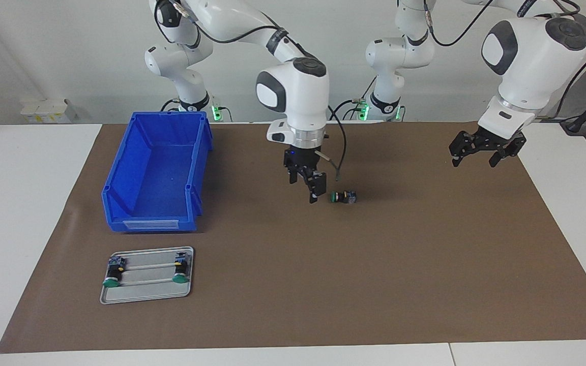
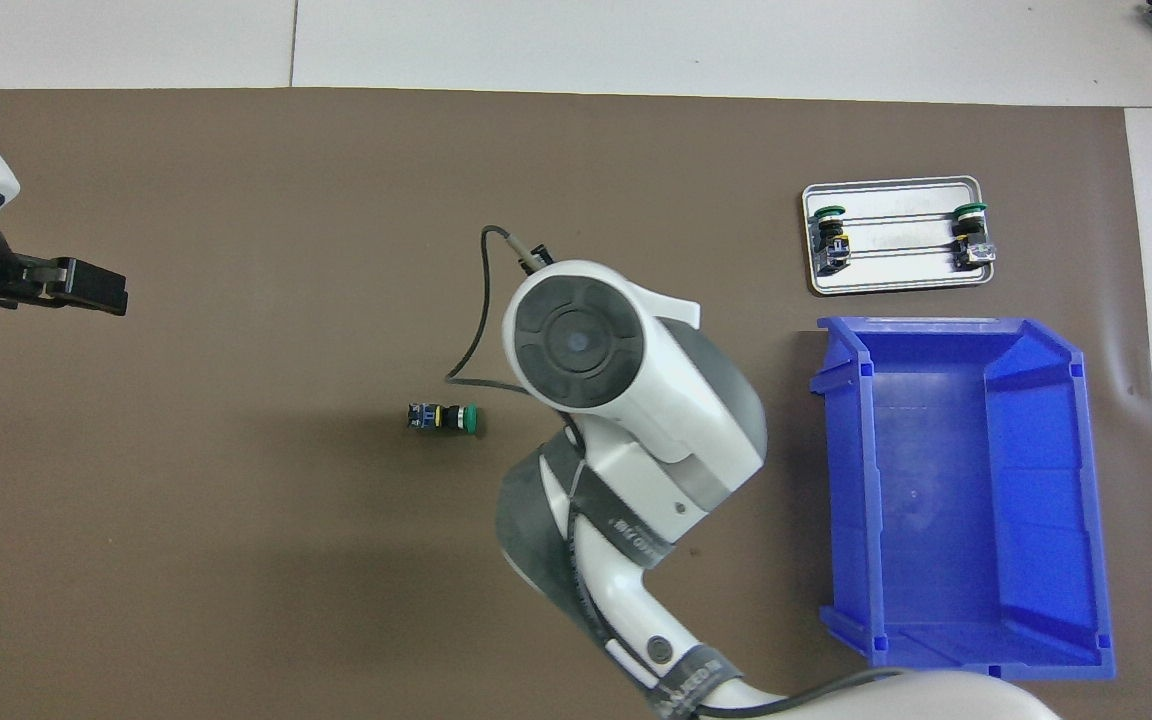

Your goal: Place and press button with both arms

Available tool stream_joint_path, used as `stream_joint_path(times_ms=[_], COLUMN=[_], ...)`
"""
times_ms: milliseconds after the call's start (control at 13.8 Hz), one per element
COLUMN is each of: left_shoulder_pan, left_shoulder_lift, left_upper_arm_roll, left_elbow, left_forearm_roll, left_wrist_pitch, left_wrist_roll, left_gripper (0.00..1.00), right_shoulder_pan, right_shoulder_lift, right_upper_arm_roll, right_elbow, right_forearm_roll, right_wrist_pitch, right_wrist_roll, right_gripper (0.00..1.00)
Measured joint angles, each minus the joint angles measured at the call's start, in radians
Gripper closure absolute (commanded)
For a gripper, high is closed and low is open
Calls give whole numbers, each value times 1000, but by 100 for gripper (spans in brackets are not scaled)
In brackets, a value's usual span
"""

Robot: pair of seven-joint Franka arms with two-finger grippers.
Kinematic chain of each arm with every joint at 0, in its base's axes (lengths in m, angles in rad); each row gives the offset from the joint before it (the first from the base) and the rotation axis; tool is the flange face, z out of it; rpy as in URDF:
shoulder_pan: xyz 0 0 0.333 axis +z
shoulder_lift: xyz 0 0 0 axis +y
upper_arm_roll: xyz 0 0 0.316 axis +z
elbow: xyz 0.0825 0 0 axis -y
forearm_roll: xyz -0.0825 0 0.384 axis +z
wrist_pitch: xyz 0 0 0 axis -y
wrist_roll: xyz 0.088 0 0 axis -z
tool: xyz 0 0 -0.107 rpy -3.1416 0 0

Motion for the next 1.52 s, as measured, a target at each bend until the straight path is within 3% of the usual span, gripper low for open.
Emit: stream_joint_path(times_ms=[434, 724, 1158, 1520], left_shoulder_pan=[-7, -36, -87, -151], left_shoulder_lift=[-8, -15, -16, -17], left_upper_arm_roll=[-11, -17, -21, -24], left_elbow=[0, 0, -7, -12], left_forearm_roll=[0, 0, 0, 0], left_wrist_pitch=[-2, -5, -7, -4], left_wrist_roll=[-1, -3, -3, 8], left_gripper=[0, 0, 0, 0], right_shoulder_pan=[-311, -441, -494, -536], right_shoulder_lift=[-127, -198, -317, -353], right_upper_arm_roll=[-1, -2, -2, -3], right_elbow=[-37, -36, 12, 23], right_forearm_roll=[82, 92, 94, 150], right_wrist_pitch=[-92, -179, -431, -531], right_wrist_roll=[-781, -1104, -1231, -1302], right_gripper=[0, 0, 0, 0])
